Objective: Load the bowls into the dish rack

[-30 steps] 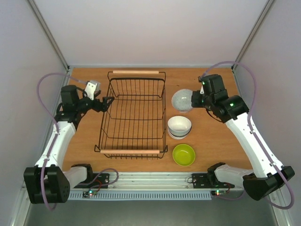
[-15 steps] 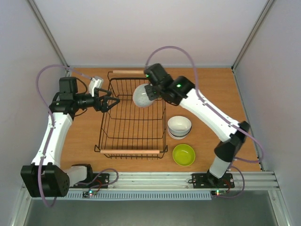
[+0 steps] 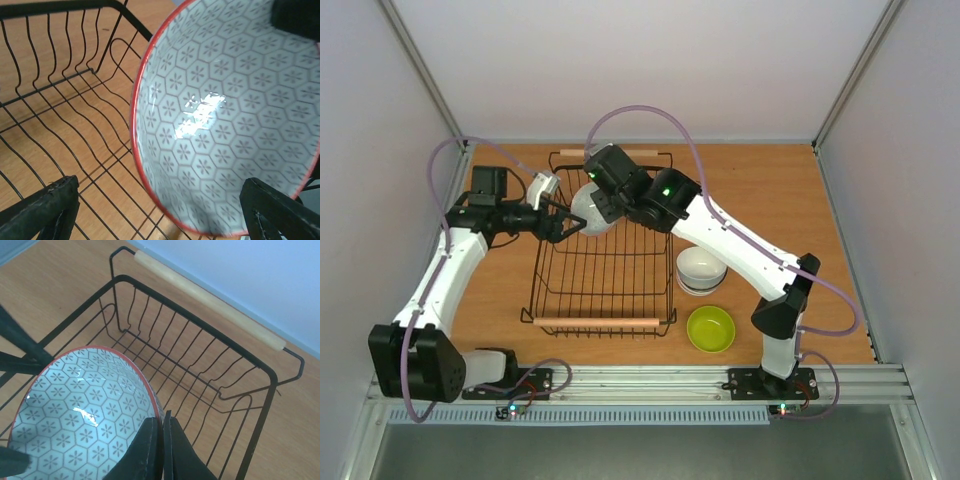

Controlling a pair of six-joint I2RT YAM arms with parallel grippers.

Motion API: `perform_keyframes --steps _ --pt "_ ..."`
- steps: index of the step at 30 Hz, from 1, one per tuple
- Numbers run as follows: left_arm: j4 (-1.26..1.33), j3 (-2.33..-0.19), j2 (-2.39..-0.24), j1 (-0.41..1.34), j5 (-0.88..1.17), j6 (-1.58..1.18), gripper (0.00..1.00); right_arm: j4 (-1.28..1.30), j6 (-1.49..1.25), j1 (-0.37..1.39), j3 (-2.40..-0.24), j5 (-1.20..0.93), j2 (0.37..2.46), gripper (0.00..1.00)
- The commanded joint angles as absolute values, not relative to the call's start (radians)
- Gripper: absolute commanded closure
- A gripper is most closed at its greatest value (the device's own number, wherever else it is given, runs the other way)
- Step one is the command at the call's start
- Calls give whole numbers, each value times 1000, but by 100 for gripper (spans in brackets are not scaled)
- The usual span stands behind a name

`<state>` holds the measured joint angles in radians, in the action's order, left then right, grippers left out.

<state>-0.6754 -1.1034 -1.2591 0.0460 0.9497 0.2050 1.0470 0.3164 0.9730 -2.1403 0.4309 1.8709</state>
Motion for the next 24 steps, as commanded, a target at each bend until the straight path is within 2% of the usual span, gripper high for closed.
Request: perform_keyframes --steps 1,4,5,7,10,11,12,19,20,21,22,23,24 --pt "-668 -1108 -1285 80 877 212 12 1025 328 995 -2175 458 1870 99" --pt "-666 -1106 -1298 94 880 213 12 1023 327 1002 -2175 450 1879 99" --pt "-665 -1105 -1303 99 880 213 16 1022 328 1005 -2174 449 1884 99" --pt "-670 -1103 -1309 103 896 221 39 1020 328 1013 -2172 451 1890 99" --pt "-687 -1102 -1317 105 904 247 82 1015 325 1020 -2162 453 1893 99" --pt "-687 -1100 -1321 105 903 252 93 1012 324 1021 -2153 454 1891 99" --pt "-687 -1099 -1324 106 902 254 99 1009 322 1022 -2147 453 1890 99" --pt "-661 -1059 -1321 106 929 288 100 965 301 1022 -2051 431 1821 98" --pt "-645 -1047 -1318 106 923 287 100 942 297 1022 -2014 418 1791 90" --pt "-636 -1038 -1316 106 923 289 100 910 293 1020 -1967 392 1754 76" --pt "-631 -1031 -1318 105 927 294 100 853 286 1011 -1913 334 1710 57" --pt "-628 -1027 -1323 105 938 303 100 802 277 997 -1845 251 1657 41" --pt "-631 -1026 -1331 104 958 308 100 749 260 974 -1780 155 1608 31"
